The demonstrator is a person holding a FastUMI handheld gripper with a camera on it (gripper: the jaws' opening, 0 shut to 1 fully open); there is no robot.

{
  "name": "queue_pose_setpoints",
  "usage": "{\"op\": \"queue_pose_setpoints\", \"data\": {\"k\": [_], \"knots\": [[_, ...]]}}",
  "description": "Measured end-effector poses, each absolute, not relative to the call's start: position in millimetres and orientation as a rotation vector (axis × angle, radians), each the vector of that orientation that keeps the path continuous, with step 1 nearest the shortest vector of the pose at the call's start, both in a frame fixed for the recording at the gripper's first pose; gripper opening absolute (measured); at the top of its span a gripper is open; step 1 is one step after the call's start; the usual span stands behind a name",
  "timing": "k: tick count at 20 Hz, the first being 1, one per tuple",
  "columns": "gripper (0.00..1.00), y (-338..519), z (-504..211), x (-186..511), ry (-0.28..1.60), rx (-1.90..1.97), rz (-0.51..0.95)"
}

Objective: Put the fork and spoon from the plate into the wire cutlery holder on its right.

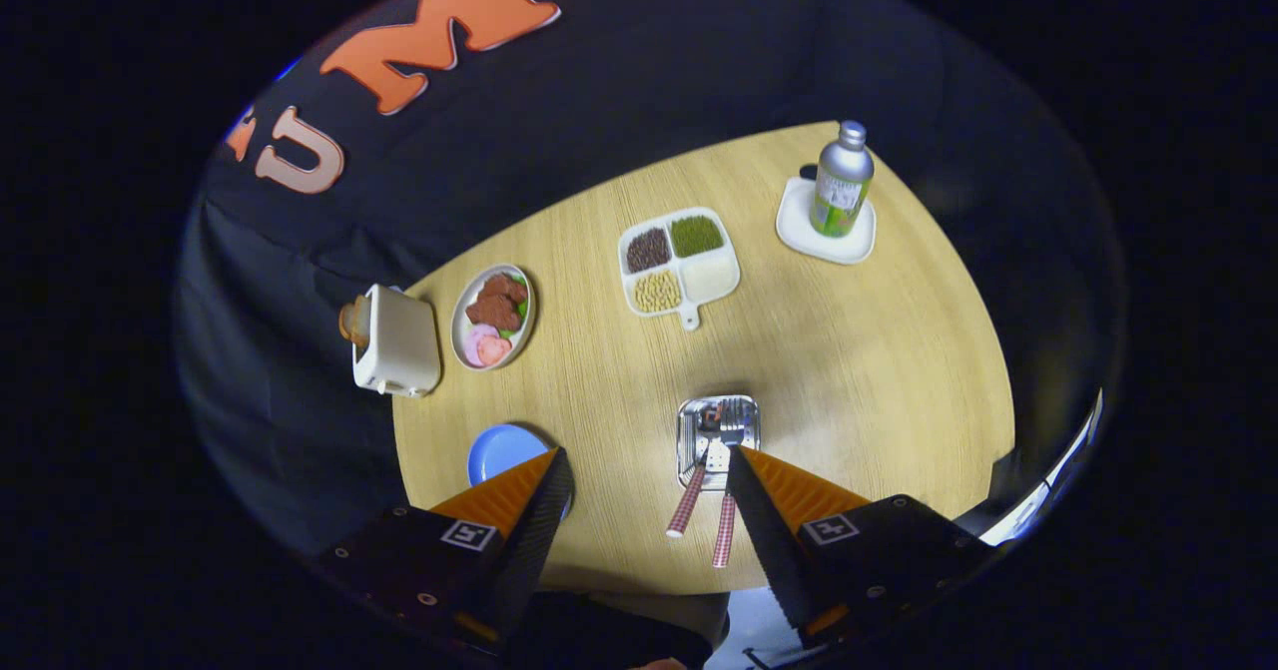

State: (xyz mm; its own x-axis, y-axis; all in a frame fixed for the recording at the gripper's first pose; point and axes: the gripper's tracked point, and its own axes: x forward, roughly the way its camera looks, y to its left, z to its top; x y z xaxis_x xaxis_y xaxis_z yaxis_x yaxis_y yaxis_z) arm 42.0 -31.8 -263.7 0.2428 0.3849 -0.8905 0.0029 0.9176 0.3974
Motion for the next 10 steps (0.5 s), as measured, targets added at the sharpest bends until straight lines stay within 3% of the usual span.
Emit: {"op": "queue_pose_setpoints", "data": {"k": [10], "knots": [[0.98, -55, -135, 101, 0.458, 0.280, 0.220]]}}
